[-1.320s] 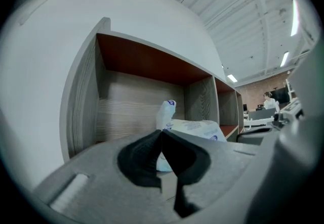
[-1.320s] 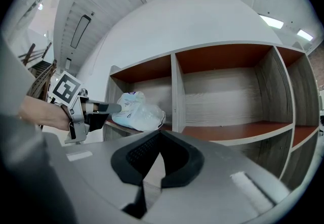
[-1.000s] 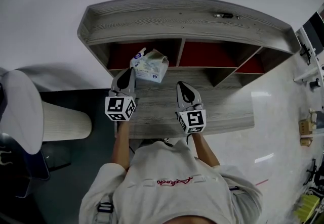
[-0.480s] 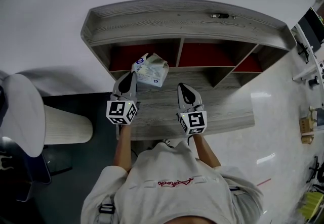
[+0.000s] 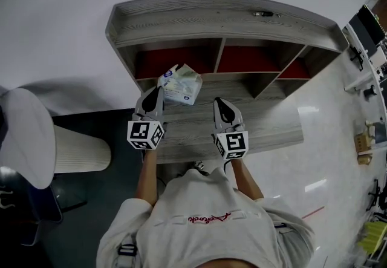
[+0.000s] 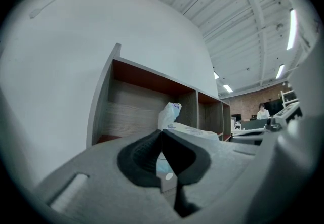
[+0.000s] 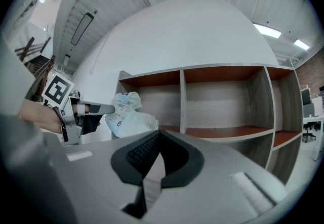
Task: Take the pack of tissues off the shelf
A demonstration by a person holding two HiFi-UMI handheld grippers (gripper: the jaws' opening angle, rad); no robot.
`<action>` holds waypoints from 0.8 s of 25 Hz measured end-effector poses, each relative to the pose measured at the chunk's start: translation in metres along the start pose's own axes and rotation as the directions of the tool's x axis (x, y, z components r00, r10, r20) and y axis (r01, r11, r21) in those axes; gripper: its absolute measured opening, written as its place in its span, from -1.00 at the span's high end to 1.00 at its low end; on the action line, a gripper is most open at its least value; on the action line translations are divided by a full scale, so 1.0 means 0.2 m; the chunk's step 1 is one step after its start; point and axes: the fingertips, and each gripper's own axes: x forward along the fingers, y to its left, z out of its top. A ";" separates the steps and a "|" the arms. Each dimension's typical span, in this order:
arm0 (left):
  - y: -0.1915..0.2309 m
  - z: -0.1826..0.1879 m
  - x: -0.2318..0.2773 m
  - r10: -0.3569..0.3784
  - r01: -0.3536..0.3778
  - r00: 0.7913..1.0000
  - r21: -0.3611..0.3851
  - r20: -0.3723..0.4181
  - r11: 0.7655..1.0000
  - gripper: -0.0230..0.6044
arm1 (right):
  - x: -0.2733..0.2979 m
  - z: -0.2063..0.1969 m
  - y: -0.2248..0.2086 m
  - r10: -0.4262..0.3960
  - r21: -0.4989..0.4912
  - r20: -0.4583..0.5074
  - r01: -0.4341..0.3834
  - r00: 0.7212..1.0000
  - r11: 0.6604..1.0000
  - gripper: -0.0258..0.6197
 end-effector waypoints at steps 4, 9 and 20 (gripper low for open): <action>0.01 0.01 -0.11 -0.010 0.010 1.000 -0.006 0.004 1.000 0.92 | -0.06 0.01 0.07 -0.019 -0.006 -0.001 0.019 1.000 1.000 0.90; 0.00 0.02 -0.23 -0.025 0.025 1.000 -0.008 0.007 1.000 0.92 | -0.15 0.02 0.16 -0.039 -0.007 -0.004 0.039 0.999 0.999 0.90; -0.03 0.03 -0.39 -0.058 0.058 0.998 -0.019 0.015 0.998 0.92 | -0.29 0.02 0.30 -0.065 -0.018 -0.013 0.065 0.998 0.998 0.90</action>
